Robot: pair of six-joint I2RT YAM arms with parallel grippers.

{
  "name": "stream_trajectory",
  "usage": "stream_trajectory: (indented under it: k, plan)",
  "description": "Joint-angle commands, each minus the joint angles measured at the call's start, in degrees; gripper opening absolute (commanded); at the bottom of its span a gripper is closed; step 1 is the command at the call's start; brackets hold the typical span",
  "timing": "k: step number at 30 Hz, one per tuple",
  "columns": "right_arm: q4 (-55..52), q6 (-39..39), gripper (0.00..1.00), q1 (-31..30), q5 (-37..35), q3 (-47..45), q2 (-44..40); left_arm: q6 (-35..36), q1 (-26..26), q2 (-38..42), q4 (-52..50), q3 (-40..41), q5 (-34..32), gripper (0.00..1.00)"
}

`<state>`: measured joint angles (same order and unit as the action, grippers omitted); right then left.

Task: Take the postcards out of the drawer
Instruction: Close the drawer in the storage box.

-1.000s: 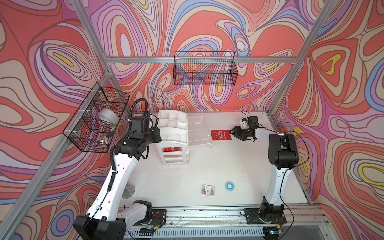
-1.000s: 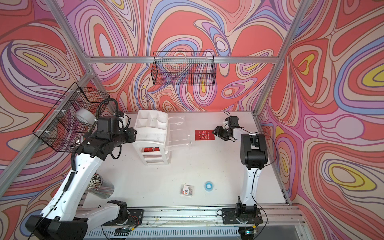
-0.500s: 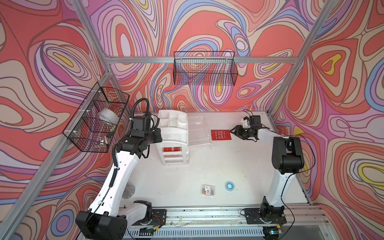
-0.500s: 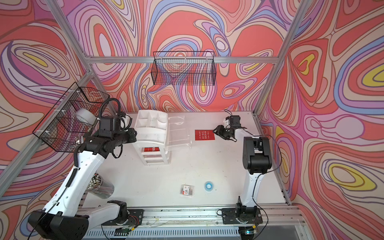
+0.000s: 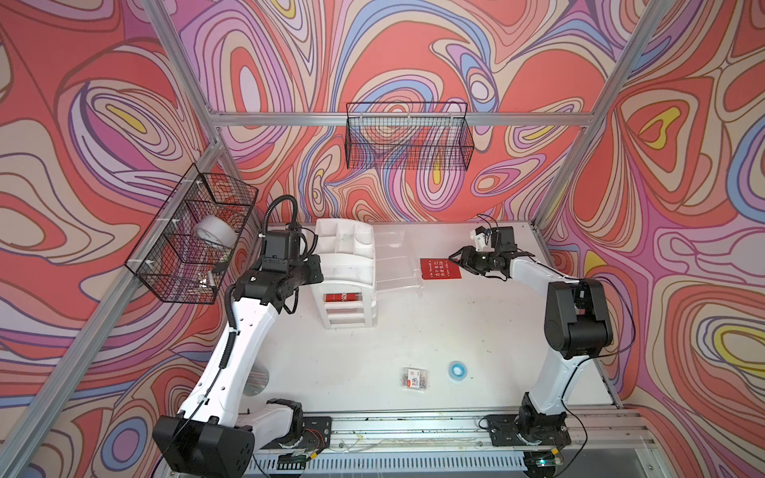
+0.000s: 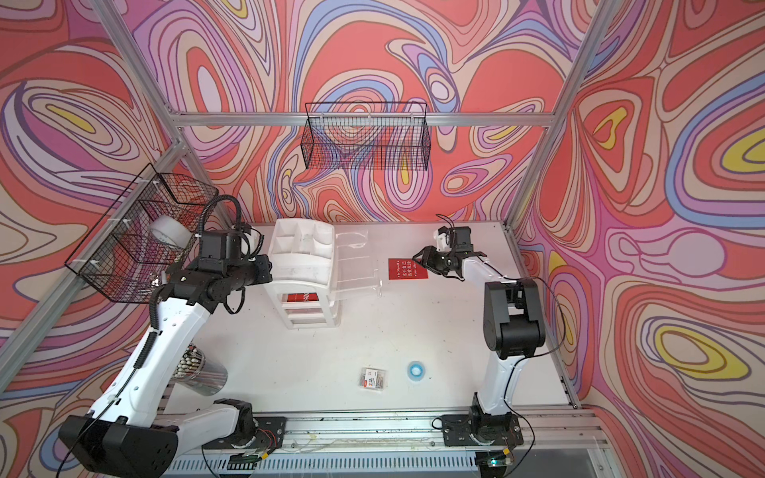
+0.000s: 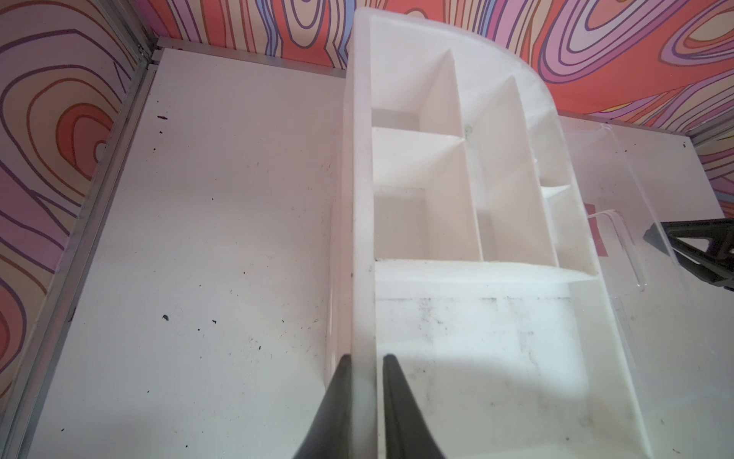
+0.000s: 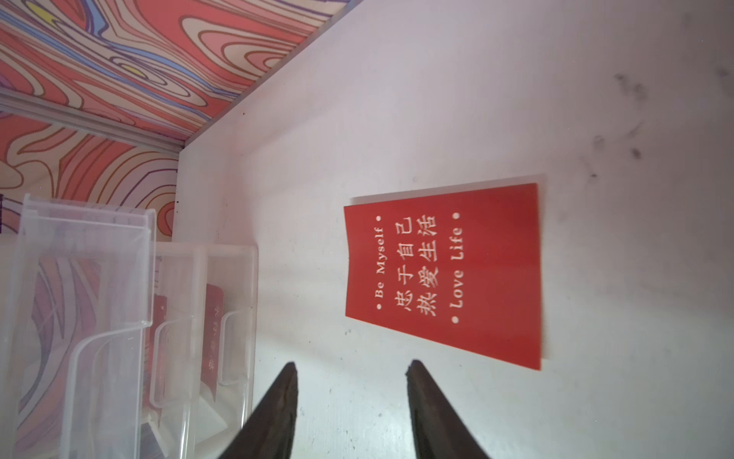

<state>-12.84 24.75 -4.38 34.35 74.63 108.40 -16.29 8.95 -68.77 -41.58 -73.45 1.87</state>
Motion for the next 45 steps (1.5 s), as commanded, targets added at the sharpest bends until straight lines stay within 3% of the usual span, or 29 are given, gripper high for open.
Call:
stream_trajectory:
  k: [1,15,45]
  plan:
    - [0.18,0.34,0.46,-2.73,0.47,0.73,-2.04,-0.32,-0.18,-0.84,-1.40,-0.55,1.20,0.16]
    - [1.15,2.30,0.45,-10.87,1.63,3.00,-4.32,-0.76,-0.16,-1.10,-1.36,-0.38,0.97,0.10]
    - [0.10,2.92,0.40,-18.29,2.67,3.75,-5.25,-1.13,-0.21,-2.32,-1.30,-1.08,1.30,0.08]
